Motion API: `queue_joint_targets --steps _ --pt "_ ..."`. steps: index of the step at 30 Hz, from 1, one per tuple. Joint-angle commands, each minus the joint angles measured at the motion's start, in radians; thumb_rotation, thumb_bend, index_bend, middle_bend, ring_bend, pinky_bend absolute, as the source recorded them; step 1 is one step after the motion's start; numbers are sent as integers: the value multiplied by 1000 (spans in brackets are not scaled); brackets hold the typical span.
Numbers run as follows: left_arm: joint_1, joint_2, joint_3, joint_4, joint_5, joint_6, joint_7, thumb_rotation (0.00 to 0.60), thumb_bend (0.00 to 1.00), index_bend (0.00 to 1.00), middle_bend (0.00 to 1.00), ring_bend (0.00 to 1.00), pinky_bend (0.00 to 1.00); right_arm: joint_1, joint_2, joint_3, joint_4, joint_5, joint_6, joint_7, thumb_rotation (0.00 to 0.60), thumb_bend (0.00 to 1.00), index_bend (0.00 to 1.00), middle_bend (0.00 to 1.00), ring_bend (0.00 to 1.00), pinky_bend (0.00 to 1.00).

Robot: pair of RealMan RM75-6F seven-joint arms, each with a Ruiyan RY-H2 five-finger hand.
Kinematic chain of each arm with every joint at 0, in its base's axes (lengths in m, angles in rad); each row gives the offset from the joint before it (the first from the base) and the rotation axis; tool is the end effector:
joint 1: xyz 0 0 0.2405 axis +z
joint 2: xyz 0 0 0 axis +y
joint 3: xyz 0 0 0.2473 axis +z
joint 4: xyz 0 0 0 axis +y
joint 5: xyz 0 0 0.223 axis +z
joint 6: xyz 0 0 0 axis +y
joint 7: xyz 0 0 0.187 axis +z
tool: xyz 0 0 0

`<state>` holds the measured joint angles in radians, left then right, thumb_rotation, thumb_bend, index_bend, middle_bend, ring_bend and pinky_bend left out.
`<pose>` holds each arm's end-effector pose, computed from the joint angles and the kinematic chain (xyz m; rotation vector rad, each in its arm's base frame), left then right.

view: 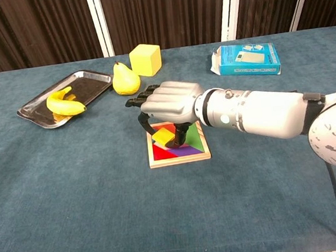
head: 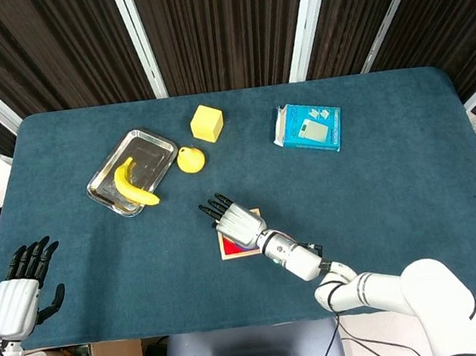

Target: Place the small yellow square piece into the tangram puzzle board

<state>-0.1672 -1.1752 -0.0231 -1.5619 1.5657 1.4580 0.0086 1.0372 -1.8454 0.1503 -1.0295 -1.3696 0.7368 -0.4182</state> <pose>-0.2871 0.2426 0.1158 -1.5186 -0.8589 -0.9635 -0.0418 -0.3974 -0.1477 2.2867 -0.3281 0.7985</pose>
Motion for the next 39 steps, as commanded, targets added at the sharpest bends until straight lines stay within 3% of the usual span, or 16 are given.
queue_joint_targets --steps 1,39 --pt "0 0 0 -1 1 1 0 600 493 0 0 0 0 -1 1 1 -5 4 0 -1 600 430 607 48 0 0" --pt "0 2 0 0 -2 0 -8 600 493 0 0 0 0 -13 29 -9 -58 42 14 -52 600 431 498 48 0 0"
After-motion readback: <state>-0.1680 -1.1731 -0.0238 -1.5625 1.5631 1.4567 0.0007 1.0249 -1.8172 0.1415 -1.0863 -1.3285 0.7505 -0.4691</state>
